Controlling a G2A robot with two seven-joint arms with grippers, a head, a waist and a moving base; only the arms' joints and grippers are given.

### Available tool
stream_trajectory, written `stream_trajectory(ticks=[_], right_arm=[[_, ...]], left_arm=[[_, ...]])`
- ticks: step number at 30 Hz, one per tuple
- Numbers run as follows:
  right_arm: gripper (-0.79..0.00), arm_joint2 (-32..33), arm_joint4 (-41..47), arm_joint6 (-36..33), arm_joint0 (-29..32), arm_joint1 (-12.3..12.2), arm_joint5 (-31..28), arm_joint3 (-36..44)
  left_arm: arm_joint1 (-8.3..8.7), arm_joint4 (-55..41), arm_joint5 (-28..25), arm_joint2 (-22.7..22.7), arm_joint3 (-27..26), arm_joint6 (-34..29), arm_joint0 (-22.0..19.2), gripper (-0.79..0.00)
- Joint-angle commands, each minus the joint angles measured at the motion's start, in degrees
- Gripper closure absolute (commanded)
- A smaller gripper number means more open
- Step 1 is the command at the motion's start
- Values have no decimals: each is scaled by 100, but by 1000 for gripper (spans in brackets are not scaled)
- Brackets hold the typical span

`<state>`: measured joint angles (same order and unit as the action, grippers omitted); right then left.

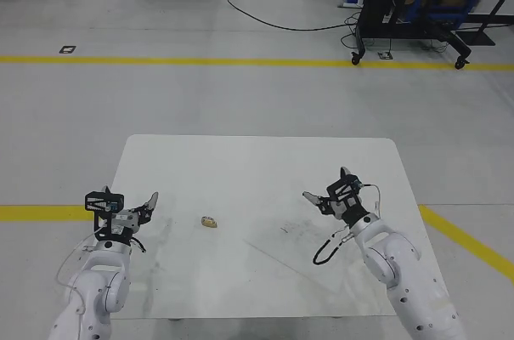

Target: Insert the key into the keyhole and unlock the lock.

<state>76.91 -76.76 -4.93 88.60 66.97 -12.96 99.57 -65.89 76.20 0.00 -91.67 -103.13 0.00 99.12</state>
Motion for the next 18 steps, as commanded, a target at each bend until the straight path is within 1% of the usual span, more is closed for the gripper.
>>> stream_trajectory(ticks=[1,2,4,7,12,14,15,17,18], right_arm=[[-785,-101,503,125,0,-18,-1119,-75],[-785,-31,372,65,-21,-43,-1250,-174],[-785,-105,205,-77,-15,-68,-1624,-163],[-785,-231,-62,-390,-12,-97,-1965,-102],[-785,-459,-626,-922,-26,-128,-2174,36],[-785,-535,-770,-1045,-47,-131,-2157,43],[-733,-575,-778,-1063,-56,-129,-2163,37],[-573,-624,-729,-1087,-100,-130,-2253,-20],[-557,-652,-703,-1118,-129,-129,-2290,-44]], left_arm=[[0,0,0,0,0,0,0,-785],[0,0,0,0,0,0,0,-785],[0,0,0,0,0,0,0,-785],[0,0,0,0,0,0,0,-785],[0,0,0,0,0,0,0,-785],[0,0,0,0,0,0,0,-785],[0,0,0,0,0,0,0,-785],[0,0,0,0,0,0,0,-785],[0,0,0,0,0,0,0,-785]])
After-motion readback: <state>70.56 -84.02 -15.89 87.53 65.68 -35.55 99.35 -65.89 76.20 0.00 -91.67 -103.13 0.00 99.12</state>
